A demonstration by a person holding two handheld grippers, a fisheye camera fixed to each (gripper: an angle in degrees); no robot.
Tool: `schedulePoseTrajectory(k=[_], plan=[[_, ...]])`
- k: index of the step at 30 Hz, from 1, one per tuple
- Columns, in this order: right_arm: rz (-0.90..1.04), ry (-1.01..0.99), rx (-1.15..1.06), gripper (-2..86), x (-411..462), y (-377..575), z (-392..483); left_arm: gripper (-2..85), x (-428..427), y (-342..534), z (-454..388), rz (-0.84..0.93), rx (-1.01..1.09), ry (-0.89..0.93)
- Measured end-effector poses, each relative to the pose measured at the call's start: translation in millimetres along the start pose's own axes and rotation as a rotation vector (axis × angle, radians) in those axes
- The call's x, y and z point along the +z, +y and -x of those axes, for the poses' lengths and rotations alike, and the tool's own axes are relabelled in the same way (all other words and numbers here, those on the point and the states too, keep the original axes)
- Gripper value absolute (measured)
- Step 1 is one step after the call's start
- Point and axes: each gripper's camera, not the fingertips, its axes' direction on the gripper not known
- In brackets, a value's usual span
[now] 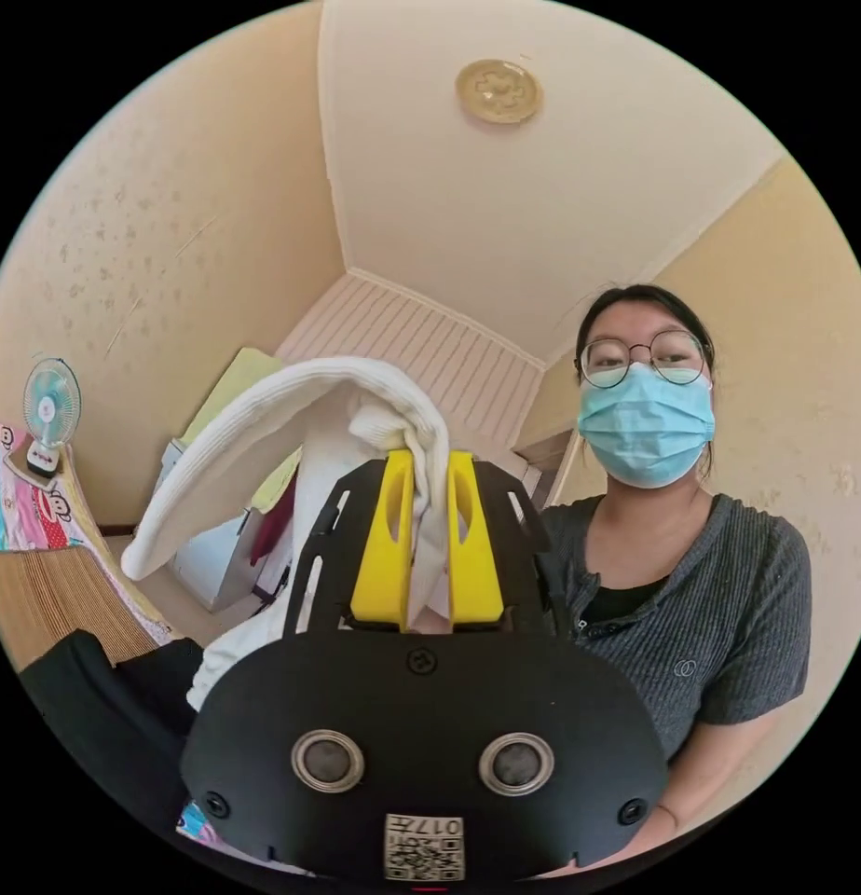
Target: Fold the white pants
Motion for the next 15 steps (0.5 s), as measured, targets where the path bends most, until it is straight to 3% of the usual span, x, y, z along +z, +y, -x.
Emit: schedulePoseTrajectory(k=[5,10,15], plan=[[0.038,-0.166,-0.027,0.8,87,-8,-8,5.5,-60,52,-80,-0.009,-0.023,-0.281],[-0.089,-0.383,0.027,0.7,136,5,-51,5.2,-97,91,-144,-0.206,0.059,-0.141],[-0.038,-0.457,0.049,0.8,196,4,-101,5.3,-142,100,-203,-0.210,0.106,-0.365]])
